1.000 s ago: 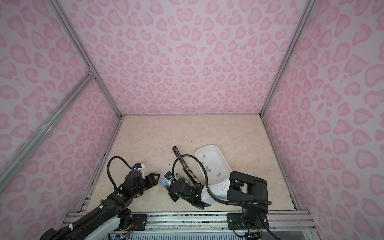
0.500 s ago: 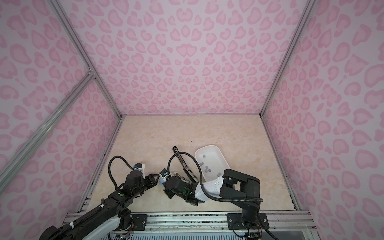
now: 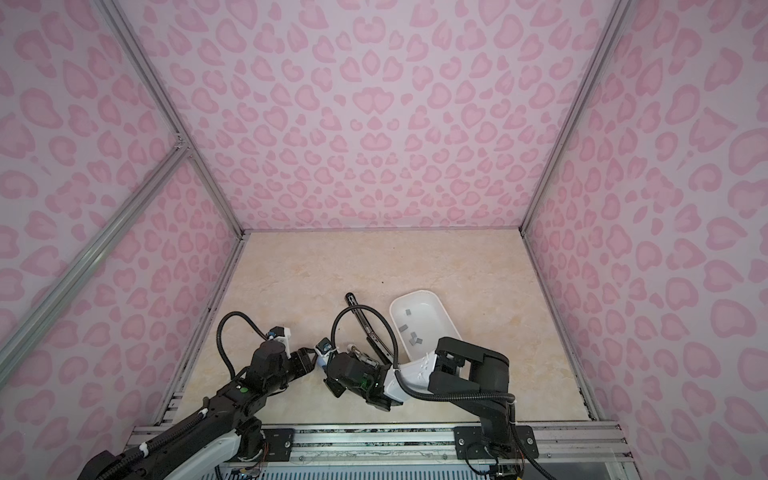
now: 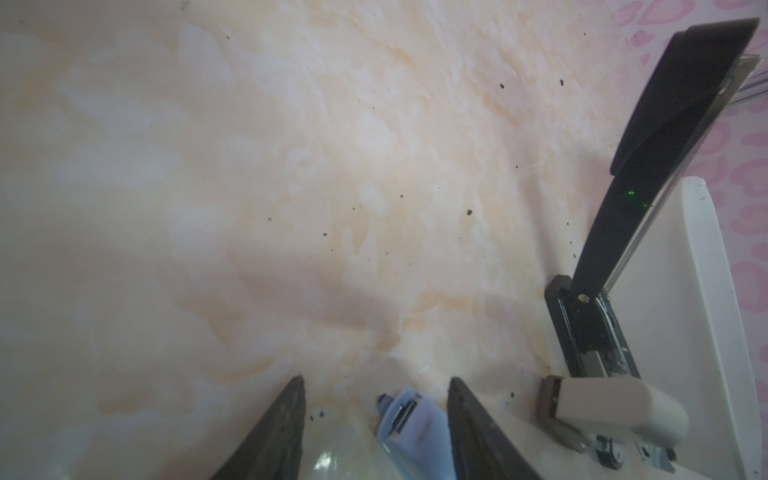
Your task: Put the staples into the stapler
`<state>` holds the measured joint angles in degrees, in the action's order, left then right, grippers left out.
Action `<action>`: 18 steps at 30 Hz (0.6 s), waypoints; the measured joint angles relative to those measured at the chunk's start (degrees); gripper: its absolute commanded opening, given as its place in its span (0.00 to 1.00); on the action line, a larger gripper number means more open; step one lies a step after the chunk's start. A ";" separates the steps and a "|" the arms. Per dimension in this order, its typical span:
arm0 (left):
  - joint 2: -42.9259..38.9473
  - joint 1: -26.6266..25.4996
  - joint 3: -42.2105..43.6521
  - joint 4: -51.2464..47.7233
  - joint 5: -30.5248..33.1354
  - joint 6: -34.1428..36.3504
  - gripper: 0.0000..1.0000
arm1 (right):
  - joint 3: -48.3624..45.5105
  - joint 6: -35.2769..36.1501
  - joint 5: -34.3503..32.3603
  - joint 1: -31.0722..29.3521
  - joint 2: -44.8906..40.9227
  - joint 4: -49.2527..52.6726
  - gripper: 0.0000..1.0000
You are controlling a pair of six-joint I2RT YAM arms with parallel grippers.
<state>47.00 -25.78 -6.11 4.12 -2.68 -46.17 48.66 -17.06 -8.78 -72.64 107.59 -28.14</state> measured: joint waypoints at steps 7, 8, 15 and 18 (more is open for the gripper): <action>0.63 0.00 0.00 0.66 -0.15 0.39 0.56 | 0.07 -0.52 -0.02 0.00 1.07 -1.97 0.22; 0.76 0.00 0.00 0.79 -0.17 0.39 0.56 | 0.07 -0.55 -0.02 0.00 1.11 -2.03 0.23; 2.27 -0.11 0.02 2.01 -0.26 0.35 0.45 | -0.11 -1.20 0.02 0.00 1.16 -2.23 0.23; 2.69 -0.17 0.02 2.21 -0.02 0.15 0.42 | -0.02 -1.20 0.04 0.00 1.16 -2.14 0.23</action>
<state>49.69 -25.96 -6.09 6.33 -2.70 -46.02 48.64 -18.26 -8.73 -72.64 108.75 -30.28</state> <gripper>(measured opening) 0.435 0.234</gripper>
